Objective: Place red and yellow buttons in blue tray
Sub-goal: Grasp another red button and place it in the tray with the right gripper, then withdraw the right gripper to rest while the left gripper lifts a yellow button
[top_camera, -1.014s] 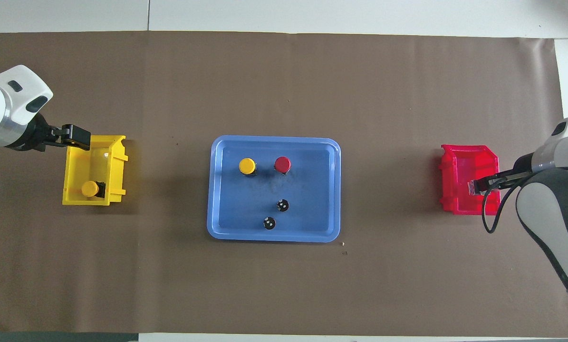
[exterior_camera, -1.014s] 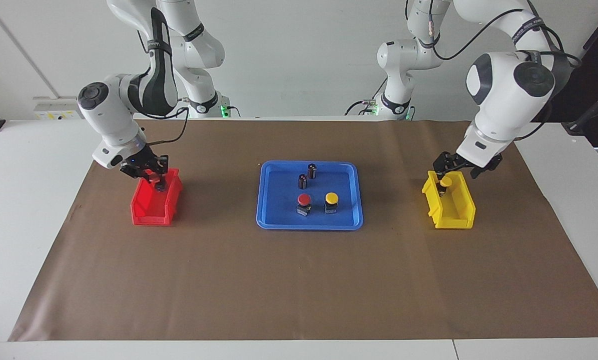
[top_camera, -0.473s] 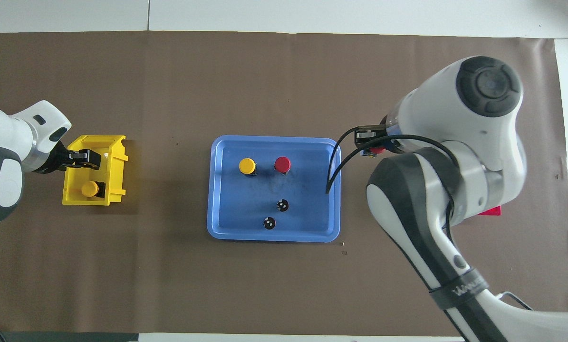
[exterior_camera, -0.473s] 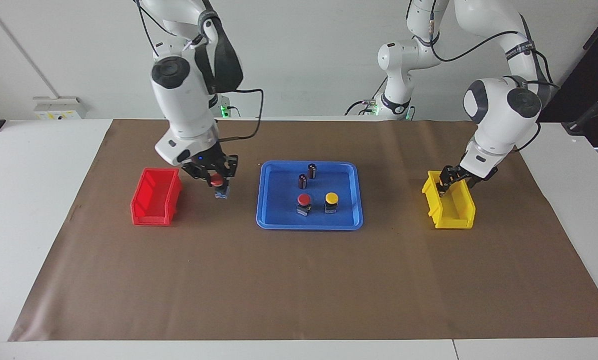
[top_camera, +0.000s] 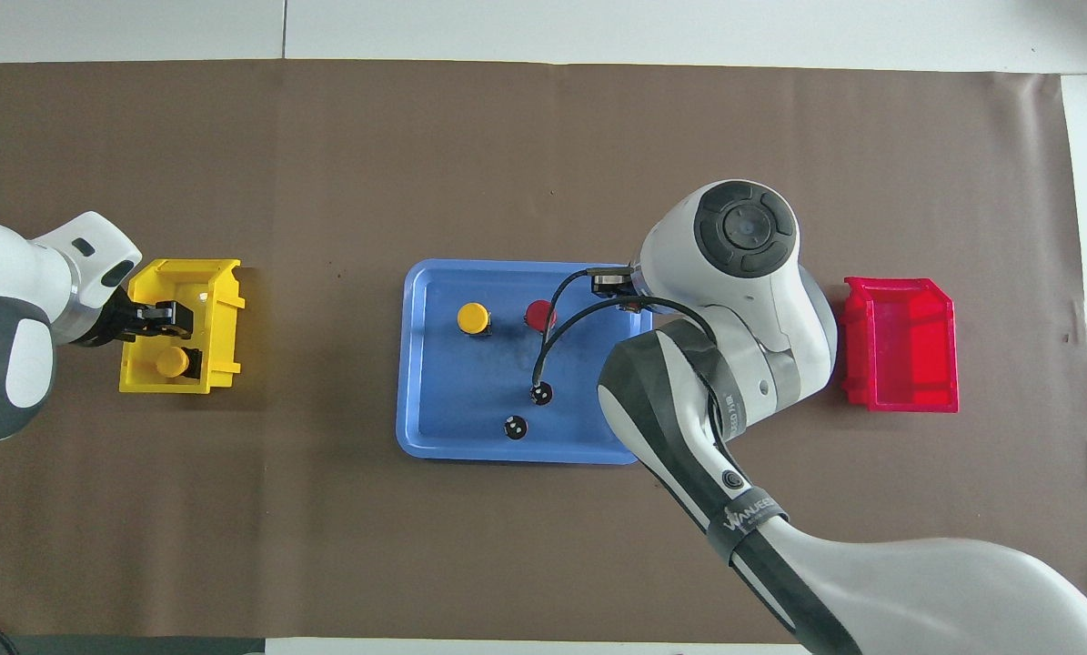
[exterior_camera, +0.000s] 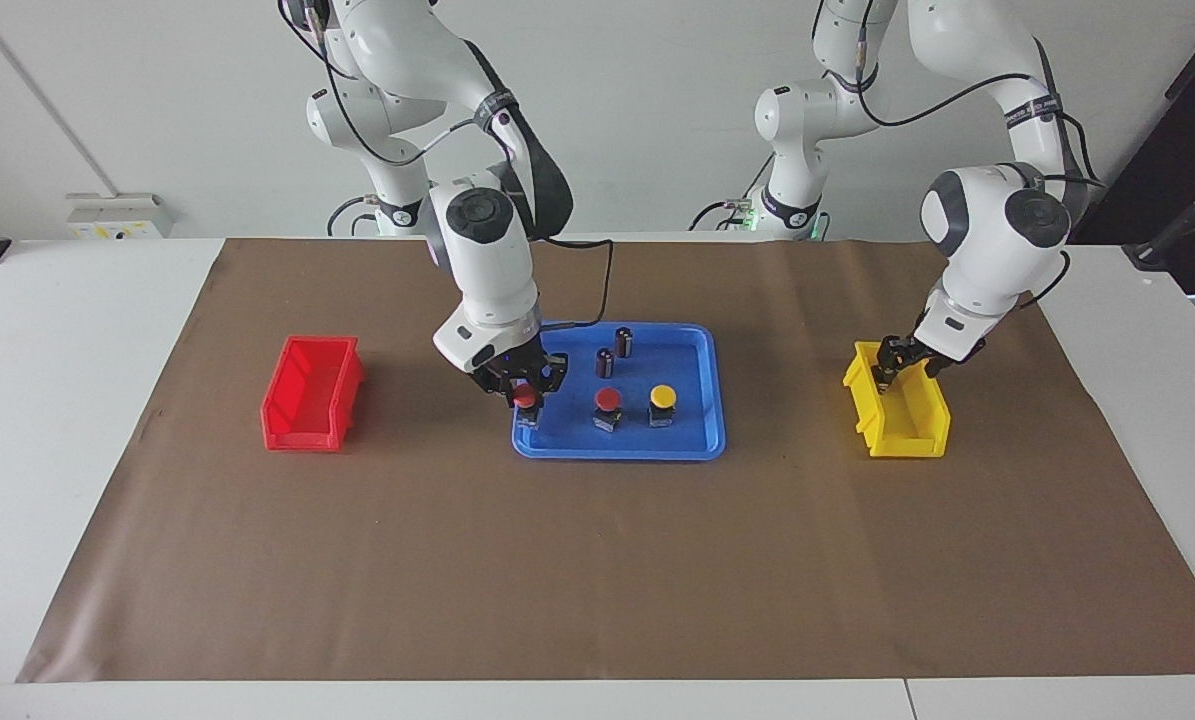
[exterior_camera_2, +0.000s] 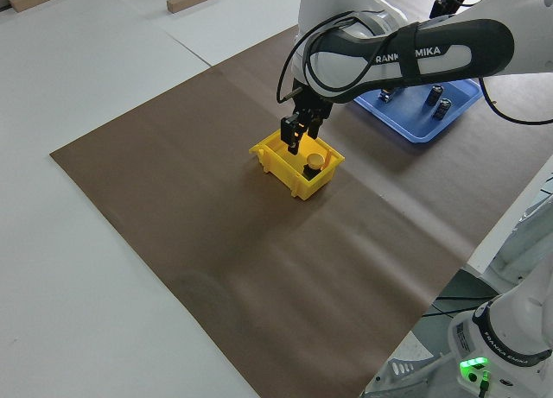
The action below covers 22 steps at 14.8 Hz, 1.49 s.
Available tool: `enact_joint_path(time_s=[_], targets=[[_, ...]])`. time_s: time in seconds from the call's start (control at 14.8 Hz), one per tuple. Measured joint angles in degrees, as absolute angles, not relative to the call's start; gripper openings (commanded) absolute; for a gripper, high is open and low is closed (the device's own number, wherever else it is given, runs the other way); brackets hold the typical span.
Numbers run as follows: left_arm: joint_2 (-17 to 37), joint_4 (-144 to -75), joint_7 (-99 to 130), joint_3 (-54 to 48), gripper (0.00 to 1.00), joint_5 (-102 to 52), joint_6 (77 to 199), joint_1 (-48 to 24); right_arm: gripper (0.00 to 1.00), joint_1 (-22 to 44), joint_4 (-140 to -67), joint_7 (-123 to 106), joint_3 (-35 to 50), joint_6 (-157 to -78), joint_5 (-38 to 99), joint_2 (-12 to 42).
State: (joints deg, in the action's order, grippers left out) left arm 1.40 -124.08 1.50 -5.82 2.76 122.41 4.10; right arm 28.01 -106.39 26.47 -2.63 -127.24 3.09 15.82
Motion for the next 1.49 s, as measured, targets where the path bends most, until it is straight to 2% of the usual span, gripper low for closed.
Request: enact_joint_path(time_s=[0.2, 0.34, 0.41, 0.54, 0.61, 0.68, 0.81, 0.88, 1.01, 1.22, 1.35, 1.49], targets=[[1.34, -125.31, 1.50, -5.83, 0.70, 2.76, 122.90, 4.10, 0.26, 28.95, -107.33, 26.60, -2.64, -129.26, 3.09, 16.79], [1.28, -125.71, 1.50, -5.86, 0.70, 2.76, 122.94, 4.10, 0.32, 29.58, -107.73, 26.62, -2.67, -129.40, 3.09, 17.15], [1.24, -125.90, 1.50, -5.87, 0.70, 2.76, 122.94, 4.10, 0.51, 29.93, -108.02, 26.62, -2.67, -129.41, 3.09, 17.22], [0.97, -126.70, 1.49, -5.88, 0.68, 2.76, 122.94, 4.10, 0.73, 30.53, -108.60, 26.67, -2.67, -129.42, 3.09, 17.29], [0.69, -127.29, 1.48, -5.89, 0.65, 2.76, 122.94, 4.10, 1.00, 30.57, -108.84, 26.67, -2.67, -129.44, 3.09, 17.29], [0.39, -127.85, 1.48, -5.89, 0.53, 2.76, 122.94, 4.10, 1.00, 30.55, -108.94, 26.67, -2.78, -129.44, 3.09, 17.30], [-0.04, -128.53, 1.48, -5.90, 0.07, 2.76, 122.94, 4.10, 1.00, 30.23, -108.49, 26.67, -3.20, -129.42, 3.09, 17.13], [-0.14, -128.66, 1.48, -5.90, 0.01, 2.76, 122.94, 4.10, 1.00, 29.71, -107.56, 26.67, -3.48, -128.69, 3.08, 16.77], [-0.20, -128.69, 1.47, -5.91, 0.02, 2.76, 123.04, 4.10, 1.00, 26.77, -102.71, 26.67, -3.88, -121.75, 3.03, 15.21], [-0.18, -127.85, 1.48, -5.90, 0.01, 2.76, 124.96, 4.15, 1.00, 17.75, -92.42, 22.86, -4.26, -103.90, 2.93, 11.11], [0.20, -124.20, 1.47, -5.88, 0.01, 2.76, 124.70, 4.16, 1.00, 10.74, -88.11, 17.88, -4.44, -94.26, 2.93, 7.66], [1.23, -117.38, 1.45, -5.92, 0.01, 3.10, 120.53, 4.16, 1.00, 4.13, -86.46, 10.96, -4.58, -87.75, 2.93, 3.53]])
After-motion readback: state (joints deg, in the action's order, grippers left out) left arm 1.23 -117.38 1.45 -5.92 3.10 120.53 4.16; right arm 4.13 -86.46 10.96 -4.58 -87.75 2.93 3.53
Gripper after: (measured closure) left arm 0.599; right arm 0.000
